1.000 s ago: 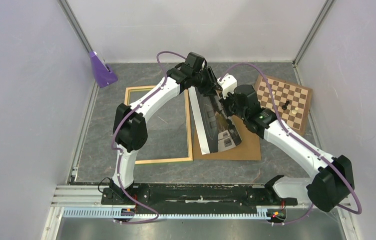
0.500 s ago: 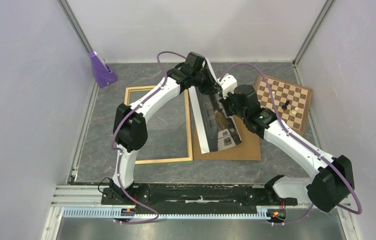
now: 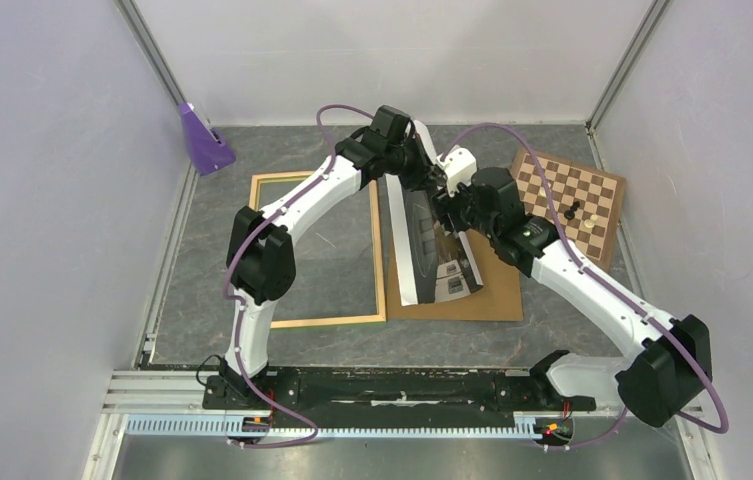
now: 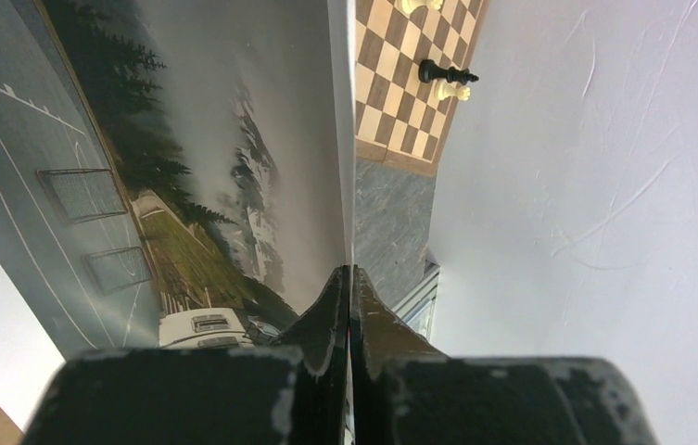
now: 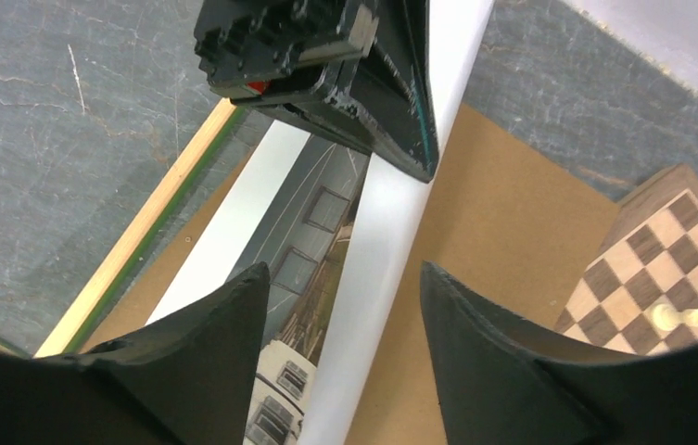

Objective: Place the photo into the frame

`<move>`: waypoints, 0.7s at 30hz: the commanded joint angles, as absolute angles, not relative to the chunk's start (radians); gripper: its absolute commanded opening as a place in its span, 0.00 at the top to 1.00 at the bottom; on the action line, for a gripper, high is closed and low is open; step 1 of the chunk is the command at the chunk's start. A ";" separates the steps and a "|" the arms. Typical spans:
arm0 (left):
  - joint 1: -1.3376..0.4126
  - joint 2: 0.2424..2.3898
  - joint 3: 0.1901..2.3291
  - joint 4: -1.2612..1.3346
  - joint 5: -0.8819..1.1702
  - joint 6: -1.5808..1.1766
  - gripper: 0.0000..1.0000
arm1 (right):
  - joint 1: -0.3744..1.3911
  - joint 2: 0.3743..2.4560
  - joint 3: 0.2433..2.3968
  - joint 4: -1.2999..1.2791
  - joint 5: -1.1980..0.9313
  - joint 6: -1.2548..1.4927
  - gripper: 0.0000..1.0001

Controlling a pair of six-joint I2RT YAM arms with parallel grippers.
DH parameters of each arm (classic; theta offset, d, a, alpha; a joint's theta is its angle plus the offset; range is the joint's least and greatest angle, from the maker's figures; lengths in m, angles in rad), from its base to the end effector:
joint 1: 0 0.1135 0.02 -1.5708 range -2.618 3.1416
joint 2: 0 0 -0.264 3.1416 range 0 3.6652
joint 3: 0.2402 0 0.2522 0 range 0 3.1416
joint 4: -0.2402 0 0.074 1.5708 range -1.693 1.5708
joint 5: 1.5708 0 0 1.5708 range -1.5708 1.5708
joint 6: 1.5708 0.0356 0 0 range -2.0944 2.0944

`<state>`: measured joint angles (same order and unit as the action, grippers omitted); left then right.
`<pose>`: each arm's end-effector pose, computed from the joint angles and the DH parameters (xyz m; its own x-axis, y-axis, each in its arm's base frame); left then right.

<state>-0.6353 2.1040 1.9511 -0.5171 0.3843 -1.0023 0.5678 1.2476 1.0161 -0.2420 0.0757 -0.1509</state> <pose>0.3859 -0.3011 0.2964 -0.9320 -0.2835 -0.2258 0.0023 0.6184 -0.7859 0.2424 0.1514 0.3161 -0.3080 -0.3743 -0.8747 -0.5318 0.8300 -0.1679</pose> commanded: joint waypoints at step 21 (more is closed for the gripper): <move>-0.629 1.789 1.894 -0.557 0.504 -0.701 0.98 | 0.419 1.048 1.182 -0.266 -0.061 -0.125 0.16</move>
<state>-0.6338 1.8870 1.8912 -0.5320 0.4465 -0.8299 0.4400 1.0779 1.1397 -0.2737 -0.0559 -0.1238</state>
